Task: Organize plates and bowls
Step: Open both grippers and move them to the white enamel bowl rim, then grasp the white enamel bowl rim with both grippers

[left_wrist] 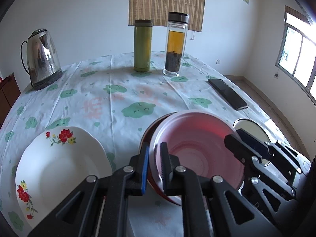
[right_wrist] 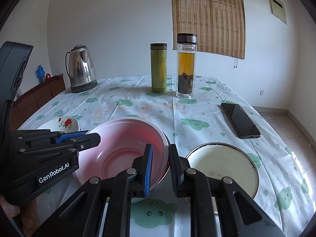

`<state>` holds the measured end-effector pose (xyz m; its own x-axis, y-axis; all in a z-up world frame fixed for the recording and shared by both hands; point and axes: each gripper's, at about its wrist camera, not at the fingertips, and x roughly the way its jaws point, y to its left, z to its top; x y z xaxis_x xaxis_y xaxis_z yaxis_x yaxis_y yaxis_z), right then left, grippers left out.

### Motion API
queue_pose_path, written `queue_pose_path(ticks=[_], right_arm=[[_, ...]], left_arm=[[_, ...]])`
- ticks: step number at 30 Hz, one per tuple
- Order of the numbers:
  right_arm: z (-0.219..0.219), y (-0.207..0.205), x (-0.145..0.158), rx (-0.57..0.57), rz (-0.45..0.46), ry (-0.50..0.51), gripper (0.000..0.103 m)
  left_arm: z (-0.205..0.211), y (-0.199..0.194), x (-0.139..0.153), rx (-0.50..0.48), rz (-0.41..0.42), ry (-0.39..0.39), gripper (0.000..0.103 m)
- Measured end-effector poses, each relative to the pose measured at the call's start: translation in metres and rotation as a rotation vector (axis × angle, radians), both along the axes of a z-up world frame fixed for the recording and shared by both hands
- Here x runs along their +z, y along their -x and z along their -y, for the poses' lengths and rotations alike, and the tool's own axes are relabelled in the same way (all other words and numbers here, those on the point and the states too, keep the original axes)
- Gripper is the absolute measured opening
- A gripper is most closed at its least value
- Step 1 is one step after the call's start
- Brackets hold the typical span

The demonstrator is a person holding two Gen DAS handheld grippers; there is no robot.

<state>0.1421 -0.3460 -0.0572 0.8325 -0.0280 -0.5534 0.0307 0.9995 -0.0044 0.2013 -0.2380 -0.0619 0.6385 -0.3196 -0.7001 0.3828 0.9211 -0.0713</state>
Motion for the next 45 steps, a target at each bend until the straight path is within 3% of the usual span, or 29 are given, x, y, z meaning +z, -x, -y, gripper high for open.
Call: queue_pose_path(ticks=[5,7,9,10,11,14,23,32,38,41,45], right_arm=[[0.0,0.001,0.001,0.005,0.009,0.002,0.019],[-0.001,0.003,0.003,0.009,0.026,0.004,0.022],[-0.001,0.007,0.006,0.003,0.051,0.014,0.044],[-0.001,0.01,0.008,-0.007,0.067,0.021,0.047],[0.0,0.013,0.01,-0.012,0.084,0.022,0.049],[0.004,0.019,0.015,-0.019,0.115,0.006,0.049],[0.031,0.038,0.025,-0.104,0.17,-0.01,0.049],[0.07,0.05,0.018,-0.214,0.131,-0.015,0.049],[0.088,0.051,0.004,-0.239,0.067,-0.026,0.049],[0.093,0.046,0.0,-0.245,0.032,-0.027,0.036],[0.1,0.037,-0.006,-0.235,-0.017,-0.057,0.031]], left_arm=[[0.0,0.001,0.001,-0.011,-0.004,0.017,0.021],[-0.001,0.003,0.003,-0.021,0.001,0.039,0.038],[-0.003,0.006,0.008,0.016,0.04,0.023,0.057],[-0.005,0.008,0.01,0.032,0.065,0.014,0.066],[-0.007,0.008,0.012,0.039,0.076,0.015,0.068],[-0.014,0.005,0.015,0.049,0.065,0.048,0.068],[-0.013,0.011,0.019,0.038,0.083,0.049,0.068],[-0.002,0.021,0.018,0.011,0.091,0.037,0.066],[0.013,0.032,0.021,-0.024,0.075,0.044,0.049],[0.03,0.04,0.022,-0.062,0.074,0.021,0.035],[0.052,0.047,0.024,-0.109,0.062,0.019,0.027]])
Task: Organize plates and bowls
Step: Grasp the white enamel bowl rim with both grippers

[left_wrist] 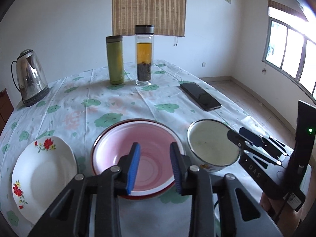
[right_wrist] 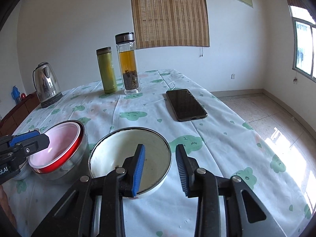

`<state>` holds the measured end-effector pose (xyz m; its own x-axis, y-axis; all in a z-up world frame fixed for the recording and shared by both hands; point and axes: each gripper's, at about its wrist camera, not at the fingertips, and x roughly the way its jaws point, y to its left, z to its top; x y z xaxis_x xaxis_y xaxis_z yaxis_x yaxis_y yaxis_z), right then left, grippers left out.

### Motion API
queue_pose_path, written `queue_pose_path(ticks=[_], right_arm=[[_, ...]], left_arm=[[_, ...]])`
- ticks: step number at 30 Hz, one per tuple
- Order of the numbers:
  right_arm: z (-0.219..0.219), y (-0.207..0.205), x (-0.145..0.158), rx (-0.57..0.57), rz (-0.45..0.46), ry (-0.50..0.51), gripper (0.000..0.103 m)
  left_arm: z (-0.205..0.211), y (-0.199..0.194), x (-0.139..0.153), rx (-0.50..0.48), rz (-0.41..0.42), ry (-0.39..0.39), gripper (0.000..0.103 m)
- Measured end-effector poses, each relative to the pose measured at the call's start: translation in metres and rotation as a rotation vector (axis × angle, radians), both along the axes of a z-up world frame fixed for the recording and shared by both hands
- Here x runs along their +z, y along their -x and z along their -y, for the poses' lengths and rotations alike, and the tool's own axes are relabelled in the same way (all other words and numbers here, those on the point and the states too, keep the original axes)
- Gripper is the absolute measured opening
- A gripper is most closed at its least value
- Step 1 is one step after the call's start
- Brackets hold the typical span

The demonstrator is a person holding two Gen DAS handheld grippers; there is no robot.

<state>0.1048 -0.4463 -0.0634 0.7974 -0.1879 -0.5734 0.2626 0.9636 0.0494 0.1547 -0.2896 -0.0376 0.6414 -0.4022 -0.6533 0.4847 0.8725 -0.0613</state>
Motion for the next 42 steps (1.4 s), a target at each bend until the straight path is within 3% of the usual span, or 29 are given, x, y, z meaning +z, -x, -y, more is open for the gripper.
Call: queue_pose_path(ticks=[4,7,11,22,30,42], right_arm=[[0.014,-0.006,-0.007,-0.001,-0.042,-0.067,0.025],[0.022,-0.015,-0.017,0.017,-0.099,-0.126,0.016],[0.025,-0.015,-0.018,0.009,-0.101,-0.143,0.01],[0.026,-0.013,-0.016,0.01,-0.094,-0.148,0.01],[0.022,-0.01,-0.013,0.014,-0.073,-0.126,0.01],[0.01,0.003,0.002,0.072,0.027,-0.117,0.01]], left_arm=[[0.021,0.002,0.001,-0.052,-0.03,0.008,0.019],[0.035,0.003,-0.001,-0.072,-0.043,-0.005,0.018],[0.047,-0.001,-0.006,-0.074,-0.067,-0.018,0.018],[0.063,-0.009,-0.028,-0.071,-0.126,-0.053,0.009],[0.069,-0.004,-0.032,-0.056,-0.083,-0.105,0.007],[0.05,0.0,-0.008,-0.023,-0.032,-0.049,0.007]])
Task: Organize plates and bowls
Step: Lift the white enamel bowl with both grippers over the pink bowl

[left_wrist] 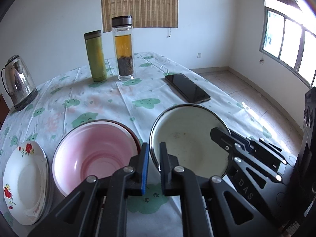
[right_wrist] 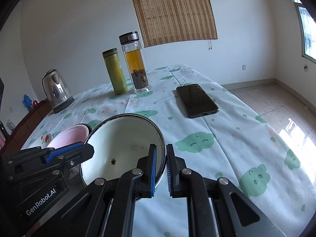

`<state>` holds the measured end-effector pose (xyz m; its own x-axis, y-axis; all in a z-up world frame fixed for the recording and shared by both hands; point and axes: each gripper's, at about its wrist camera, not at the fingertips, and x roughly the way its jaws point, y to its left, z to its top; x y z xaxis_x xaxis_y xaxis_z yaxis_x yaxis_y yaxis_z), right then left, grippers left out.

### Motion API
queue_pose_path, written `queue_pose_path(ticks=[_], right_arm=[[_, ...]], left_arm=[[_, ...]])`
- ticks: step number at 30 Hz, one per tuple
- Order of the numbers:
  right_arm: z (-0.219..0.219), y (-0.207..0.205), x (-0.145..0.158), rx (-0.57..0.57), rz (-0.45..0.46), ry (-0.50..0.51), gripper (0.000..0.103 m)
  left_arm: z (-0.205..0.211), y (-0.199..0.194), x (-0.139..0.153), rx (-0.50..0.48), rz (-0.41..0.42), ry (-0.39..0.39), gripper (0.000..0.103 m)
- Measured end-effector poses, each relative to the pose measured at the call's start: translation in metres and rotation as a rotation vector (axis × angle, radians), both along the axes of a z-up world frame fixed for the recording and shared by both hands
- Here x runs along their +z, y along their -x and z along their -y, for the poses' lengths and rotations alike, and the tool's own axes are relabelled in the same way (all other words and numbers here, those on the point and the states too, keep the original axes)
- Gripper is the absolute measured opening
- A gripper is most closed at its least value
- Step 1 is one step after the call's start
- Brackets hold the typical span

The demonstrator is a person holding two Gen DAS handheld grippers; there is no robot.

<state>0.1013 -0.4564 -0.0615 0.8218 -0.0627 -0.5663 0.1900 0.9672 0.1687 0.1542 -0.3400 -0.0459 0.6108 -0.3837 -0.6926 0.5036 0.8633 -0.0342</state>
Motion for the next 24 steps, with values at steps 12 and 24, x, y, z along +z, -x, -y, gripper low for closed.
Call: queue_pose_path(ticks=[12,24], right_arm=[[-0.008,0.006,0.011,0.028,0.076,0.009,0.01],[-0.035,0.017,0.024,0.097,0.184,0.083,0.011]], left_arm=[[-0.009,0.008,0.01,0.008,0.05,0.013,0.007],[-0.035,0.014,0.026,0.063,0.108,0.048,0.007]])
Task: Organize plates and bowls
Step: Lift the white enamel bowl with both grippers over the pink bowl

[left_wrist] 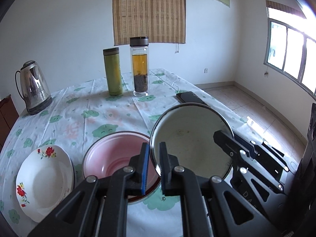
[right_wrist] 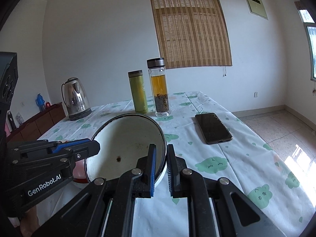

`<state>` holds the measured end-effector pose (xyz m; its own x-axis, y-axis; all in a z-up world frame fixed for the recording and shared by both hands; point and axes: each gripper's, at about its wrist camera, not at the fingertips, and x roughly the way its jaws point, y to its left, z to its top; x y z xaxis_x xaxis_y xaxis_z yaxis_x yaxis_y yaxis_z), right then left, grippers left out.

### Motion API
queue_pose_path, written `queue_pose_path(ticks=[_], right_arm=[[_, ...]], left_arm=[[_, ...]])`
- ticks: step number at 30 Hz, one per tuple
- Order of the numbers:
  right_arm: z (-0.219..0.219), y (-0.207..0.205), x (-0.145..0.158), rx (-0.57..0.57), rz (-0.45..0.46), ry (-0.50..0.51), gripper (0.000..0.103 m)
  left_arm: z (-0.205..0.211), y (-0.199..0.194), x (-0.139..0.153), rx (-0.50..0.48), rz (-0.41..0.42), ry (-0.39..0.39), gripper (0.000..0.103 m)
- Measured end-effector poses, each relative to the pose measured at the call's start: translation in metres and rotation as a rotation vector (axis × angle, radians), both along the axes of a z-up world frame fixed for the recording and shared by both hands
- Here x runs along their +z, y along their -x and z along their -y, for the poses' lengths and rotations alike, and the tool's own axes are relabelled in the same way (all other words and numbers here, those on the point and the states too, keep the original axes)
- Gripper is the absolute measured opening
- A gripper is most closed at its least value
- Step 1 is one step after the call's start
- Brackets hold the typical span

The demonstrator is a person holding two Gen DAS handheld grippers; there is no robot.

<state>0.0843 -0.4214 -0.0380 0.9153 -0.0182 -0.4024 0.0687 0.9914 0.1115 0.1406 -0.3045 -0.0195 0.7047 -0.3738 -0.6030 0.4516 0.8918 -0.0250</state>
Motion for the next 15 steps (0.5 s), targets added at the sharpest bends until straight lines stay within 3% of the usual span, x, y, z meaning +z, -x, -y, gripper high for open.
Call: queue_pose_path(ticks=[6,15], right_arm=[[-0.008,0.006,0.007,0.013,0.067,0.01,0.011],[-0.033,0.003,0.015,0.036,0.082,0.05,0.011]], left_arm=[[-0.01,0.001,0.001,0.008,0.002,0.015,0.007],[-0.038,0.003,0.011,0.041,0.017,0.062,0.007]])
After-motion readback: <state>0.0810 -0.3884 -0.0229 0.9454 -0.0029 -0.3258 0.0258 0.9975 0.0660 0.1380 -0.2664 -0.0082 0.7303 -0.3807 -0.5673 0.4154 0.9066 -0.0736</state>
